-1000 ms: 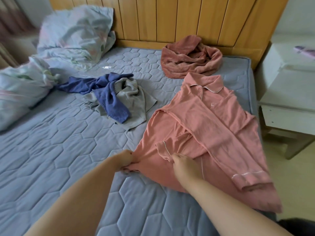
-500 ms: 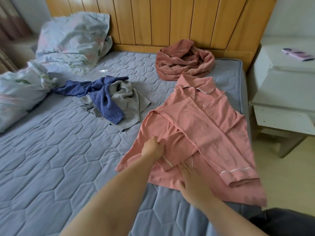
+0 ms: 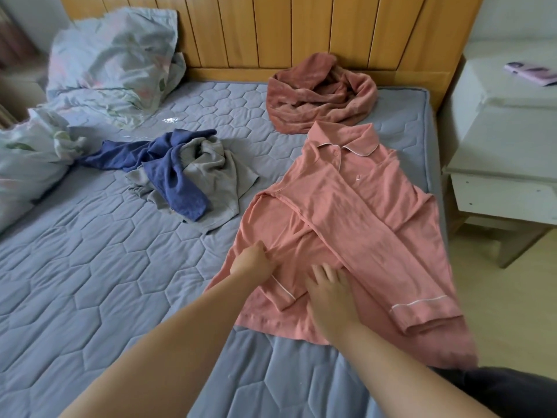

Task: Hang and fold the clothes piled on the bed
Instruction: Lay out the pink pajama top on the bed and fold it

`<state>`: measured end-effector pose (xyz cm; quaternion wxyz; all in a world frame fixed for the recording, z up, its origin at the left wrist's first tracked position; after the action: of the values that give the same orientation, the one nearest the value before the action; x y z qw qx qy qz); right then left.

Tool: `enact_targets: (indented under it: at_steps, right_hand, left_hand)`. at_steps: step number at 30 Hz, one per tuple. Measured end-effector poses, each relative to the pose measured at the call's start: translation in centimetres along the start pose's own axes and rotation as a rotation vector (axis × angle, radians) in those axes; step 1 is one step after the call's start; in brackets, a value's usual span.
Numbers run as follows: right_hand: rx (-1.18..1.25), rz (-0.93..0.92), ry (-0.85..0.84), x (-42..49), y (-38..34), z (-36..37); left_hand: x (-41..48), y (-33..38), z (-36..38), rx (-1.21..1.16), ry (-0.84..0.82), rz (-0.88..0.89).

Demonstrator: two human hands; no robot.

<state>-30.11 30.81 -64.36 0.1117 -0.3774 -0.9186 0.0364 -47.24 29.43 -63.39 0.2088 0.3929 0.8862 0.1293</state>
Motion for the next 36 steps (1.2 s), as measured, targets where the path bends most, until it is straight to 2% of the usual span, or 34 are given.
enact_targets:
  at_steps: [2,4,6,8,10,11,12,14,16,18,20,22,23,26,29,32,36]
  right_hand:
    - [-0.012,-0.098,-0.068,0.5,-0.5,0.9]
    - [-0.021,-0.180,-0.127,0.5,-1.0,1.5]
    - [0.009,-0.260,-0.116,0.2,-1.1,1.3]
    - [0.021,-0.267,-0.068,0.1,-0.1,0.6]
    - [-0.030,-0.092,-0.028,0.7,2.6,-0.7]
    - [-0.056,0.021,-0.029,0.6,4.3,-1.0]
    - [-0.076,0.137,-0.080,0.0,6.2,-0.8]
    - [-0.066,0.267,-0.313,-2.3,9.6,0.6]
    - [-0.095,0.280,-0.439,-4.6,11.7,1.4]
    - [-0.072,0.286,-0.429,-5.6,12.3,1.3]
    - [-0.029,0.322,-0.338,-5.2,12.2,0.8]
    - [0.021,0.410,-0.171,-4.8,12.2,-0.5]
    - [0.030,0.435,-0.155,-4.9,12.3,-0.7]
    - [-0.001,0.438,-0.305,-5.3,12.5,0.2]
    - [0.071,0.486,-0.148,-3.9,12.7,-1.3]
    - [0.094,0.477,-0.105,-1.9,12.9,-2.0]
    - [0.087,0.418,-0.184,0.5,13.9,-1.5]
  left_hand:
    - [0.1,-0.4,0.7,-0.019,-0.062,-0.020]
    - [-0.2,-0.5,0.4,0.177,-0.089,0.004]
    - [-0.5,0.9,0.0,0.459,0.002,0.195]
    - [-1.3,3.3,0.2,0.519,0.129,0.424]
    - [-2.0,5.3,0.9,0.421,0.161,0.578]
    - [-2.3,5.8,1.8,0.398,0.125,0.634]
    - [-2.7,6.0,3.0,0.436,0.071,0.696]
    - [-3.5,5.0,6.2,0.592,-0.080,0.790]
    - [-3.9,2.7,8.3,0.607,-0.148,0.767]
    - [-4.2,1.6,8.4,0.494,-0.082,0.740]
    - [-4.4,1.8,7.8,0.431,-0.052,0.725]
    - [-4.4,3.0,6.9,0.366,-0.010,0.694]
    - [-4.5,3.8,6.3,0.320,0.045,0.671]
    - [-4.5,6.2,4.8,0.259,0.181,0.627]
    - [-3.8,8.9,3.9,0.167,0.288,0.688]
    - [-1.5,11.0,3.9,0.217,0.216,0.644]
    - [2.5,13.0,4.7,0.294,0.140,0.547]
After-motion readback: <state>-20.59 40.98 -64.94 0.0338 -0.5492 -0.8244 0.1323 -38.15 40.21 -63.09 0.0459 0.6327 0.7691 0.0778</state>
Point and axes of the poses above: each hand's wrist, its own x-axis towards the middle knuckle, its own z-axis out of the palm, y = z × x, the point moved 6 cm from there along x, towards the middle knuckle, and after that the axes turned 4 degrees about y, right-handed, at the moved point
